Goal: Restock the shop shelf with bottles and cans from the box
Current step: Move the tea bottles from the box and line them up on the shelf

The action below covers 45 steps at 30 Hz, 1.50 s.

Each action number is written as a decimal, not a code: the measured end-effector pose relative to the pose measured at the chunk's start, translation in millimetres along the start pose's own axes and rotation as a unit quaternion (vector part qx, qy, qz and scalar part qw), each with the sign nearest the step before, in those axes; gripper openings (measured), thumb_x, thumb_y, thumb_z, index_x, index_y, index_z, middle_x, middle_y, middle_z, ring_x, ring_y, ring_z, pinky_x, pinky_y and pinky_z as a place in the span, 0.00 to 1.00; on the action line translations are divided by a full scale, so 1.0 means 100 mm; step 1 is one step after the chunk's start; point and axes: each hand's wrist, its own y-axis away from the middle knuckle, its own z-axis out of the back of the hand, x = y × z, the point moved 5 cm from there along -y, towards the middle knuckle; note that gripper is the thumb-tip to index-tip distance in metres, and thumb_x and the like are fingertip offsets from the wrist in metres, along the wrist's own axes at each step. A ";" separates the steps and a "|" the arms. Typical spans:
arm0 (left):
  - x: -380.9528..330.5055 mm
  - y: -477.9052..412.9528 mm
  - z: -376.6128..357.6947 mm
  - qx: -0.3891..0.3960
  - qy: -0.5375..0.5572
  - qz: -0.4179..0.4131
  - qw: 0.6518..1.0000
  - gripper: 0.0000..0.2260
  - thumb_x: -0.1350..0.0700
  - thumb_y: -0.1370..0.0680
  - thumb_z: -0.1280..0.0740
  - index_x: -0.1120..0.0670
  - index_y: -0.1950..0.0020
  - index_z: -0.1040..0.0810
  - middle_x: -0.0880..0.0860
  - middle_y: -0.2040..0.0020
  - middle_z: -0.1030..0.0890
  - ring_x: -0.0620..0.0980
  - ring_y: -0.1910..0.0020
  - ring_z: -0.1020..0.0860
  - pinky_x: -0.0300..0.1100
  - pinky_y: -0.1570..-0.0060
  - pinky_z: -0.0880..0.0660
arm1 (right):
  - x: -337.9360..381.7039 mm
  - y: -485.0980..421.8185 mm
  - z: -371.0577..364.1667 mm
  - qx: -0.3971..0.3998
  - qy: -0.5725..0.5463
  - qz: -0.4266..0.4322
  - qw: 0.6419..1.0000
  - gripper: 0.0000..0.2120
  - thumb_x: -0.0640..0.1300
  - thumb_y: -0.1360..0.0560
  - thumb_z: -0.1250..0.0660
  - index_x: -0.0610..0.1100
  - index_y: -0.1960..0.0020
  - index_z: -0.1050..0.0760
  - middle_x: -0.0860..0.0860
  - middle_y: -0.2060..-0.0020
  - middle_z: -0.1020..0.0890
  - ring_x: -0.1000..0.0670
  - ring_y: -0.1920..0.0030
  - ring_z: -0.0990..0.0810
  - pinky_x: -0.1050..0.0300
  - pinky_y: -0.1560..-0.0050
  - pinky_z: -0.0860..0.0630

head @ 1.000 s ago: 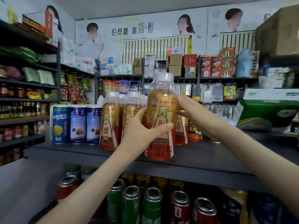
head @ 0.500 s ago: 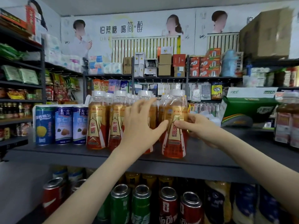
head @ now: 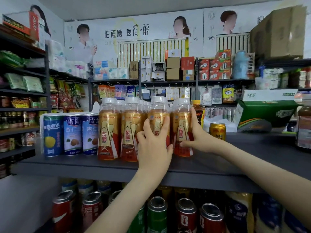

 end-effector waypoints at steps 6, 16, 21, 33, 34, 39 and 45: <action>0.06 -0.04 -0.02 0.000 0.024 -0.018 1.000 0.36 0.46 0.25 0.32 0.39 0.23 0.49 0.61 0.26 0.47 0.59 0.38 0.38 0.50 0.38 0.33 | -0.01 -0.04 -0.02 0.017 -0.017 -0.031 0.999 0.64 0.42 0.34 0.24 0.75 0.38 0.79 0.47 0.23 0.51 0.45 0.25 0.43 0.35 0.28 0.40; 0.18 -0.03 -0.02 -0.007 0.037 -0.103 0.994 0.38 0.42 0.27 0.31 0.42 0.22 0.48 0.57 0.26 0.53 0.61 0.33 0.41 0.55 0.35 0.35 | 0.36 0.20 -0.10 -0.054 0.412 0.089 0.905 0.57 0.48 0.30 0.25 0.56 0.27 0.73 0.49 0.28 0.74 0.48 0.27 0.74 0.45 0.25 0.45; 0.21 -0.02 -0.03 0.009 0.044 -0.110 0.993 0.40 0.45 0.27 0.29 0.42 0.22 0.49 0.59 0.25 0.53 0.60 0.34 0.43 0.54 0.33 0.37 | 0.37 0.21 -0.15 -0.036 0.410 0.068 0.909 0.55 0.44 0.29 0.26 0.52 0.23 0.67 0.50 0.30 0.77 0.47 0.27 0.74 0.53 0.32 0.32; 0.33 0.83 0.45 0.013 0.118 -0.069 0.991 0.22 0.53 0.22 0.33 0.57 0.29 0.30 0.61 0.28 0.35 0.59 0.31 0.34 0.49 0.36 0.32 | 1.09 1.19 -0.48 -0.201 0.196 0.088 0.956 0.27 0.38 0.24 0.35 0.40 0.27 0.39 0.43 0.29 0.34 0.46 0.28 0.37 0.53 0.29 0.38; 0.37 1.00 0.51 0.011 0.126 -0.057 0.990 0.20 0.54 0.22 0.34 0.58 0.31 0.28 0.61 0.30 0.33 0.58 0.33 0.32 0.48 0.38 0.31 | 1.19 1.36 -0.61 -0.208 0.174 0.103 0.957 0.24 0.38 0.23 0.36 0.40 0.29 0.35 0.44 0.33 0.30 0.47 0.31 0.34 0.56 0.32 0.35; 0.66 2.13 0.74 0.050 0.151 0.029 0.987 0.16 0.55 0.21 0.37 0.59 0.35 0.26 0.56 0.36 0.27 0.54 0.37 0.28 0.43 0.41 0.28 | 1.45 2.22 -1.56 -0.110 0.044 0.126 0.985 0.17 0.38 0.23 0.36 0.41 0.34 0.30 0.52 0.43 0.27 0.53 0.39 0.28 0.66 0.40 0.33; 1.35 3.88 0.95 0.253 0.085 0.247 0.932 0.18 0.52 0.19 0.40 0.53 0.30 0.33 0.51 0.34 0.29 0.50 0.38 0.28 0.39 0.48 0.29 | 1.43 3.03 -3.17 0.126 -0.043 0.037 0.990 0.17 0.43 0.21 0.38 0.47 0.33 0.32 0.60 0.45 0.33 0.59 0.41 0.29 0.64 0.45 0.30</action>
